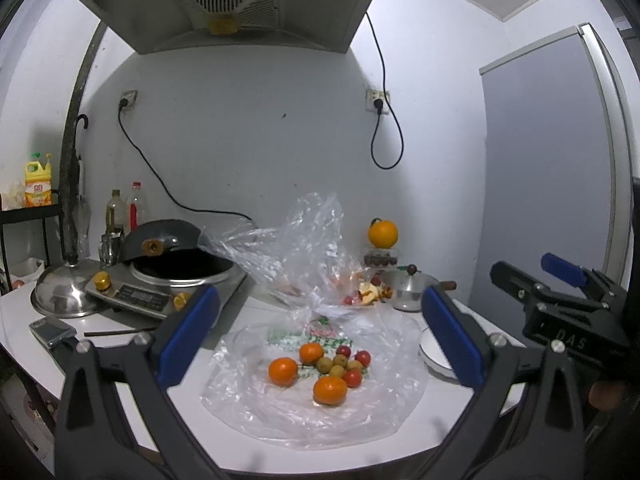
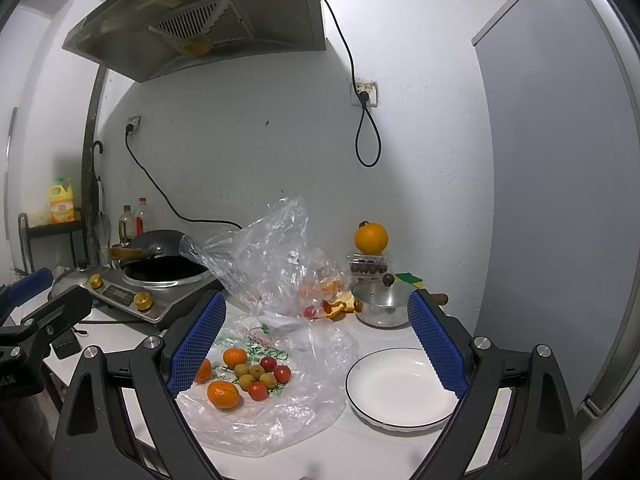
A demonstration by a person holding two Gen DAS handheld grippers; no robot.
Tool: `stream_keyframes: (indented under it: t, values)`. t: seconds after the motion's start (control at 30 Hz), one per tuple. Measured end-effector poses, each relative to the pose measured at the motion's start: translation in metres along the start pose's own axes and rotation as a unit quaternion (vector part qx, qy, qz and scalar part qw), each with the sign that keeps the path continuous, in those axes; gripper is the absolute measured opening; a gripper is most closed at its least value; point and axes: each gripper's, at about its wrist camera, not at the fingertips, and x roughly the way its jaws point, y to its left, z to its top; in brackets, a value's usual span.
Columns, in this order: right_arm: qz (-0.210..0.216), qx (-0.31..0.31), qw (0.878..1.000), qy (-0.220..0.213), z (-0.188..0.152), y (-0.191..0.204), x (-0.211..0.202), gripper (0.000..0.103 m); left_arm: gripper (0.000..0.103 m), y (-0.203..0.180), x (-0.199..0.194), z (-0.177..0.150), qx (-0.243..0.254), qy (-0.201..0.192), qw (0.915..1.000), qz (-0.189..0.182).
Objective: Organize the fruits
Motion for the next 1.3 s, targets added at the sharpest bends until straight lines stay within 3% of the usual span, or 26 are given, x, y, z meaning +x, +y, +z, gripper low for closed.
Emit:
stream_keyframes:
  t: [0.5,1.0,1.13,1.2,1.3]
  values:
    - [-0.006,0.003,0.999,0.033,-0.017,-0.010,0.043,0.094,0.102,0.000,0.051,-0.018,0.012,0.046,0.9989,-0.005]
    - [0.008,0.016,0.995,0.095,-0.067,-0.035,0.108,0.094,0.101,-0.014,0.151,-0.086,0.046,0.180,0.9825,-0.012]
    - [0.020,0.016,0.994,0.109,-0.076,-0.038,0.119,0.093,0.090,-0.025,0.177,-0.107,0.059,0.223,0.9727,-0.022]
    - [0.025,0.018,0.992,0.120,-0.081,-0.040,0.124,0.086,0.087,-0.027,0.184,-0.112,0.058,0.236,0.9697,-0.024]
    - [0.031,0.022,0.991,0.130,-0.087,-0.044,0.130,0.084,0.073,-0.026,0.200,-0.124,0.054,0.268,0.9616,-0.022]
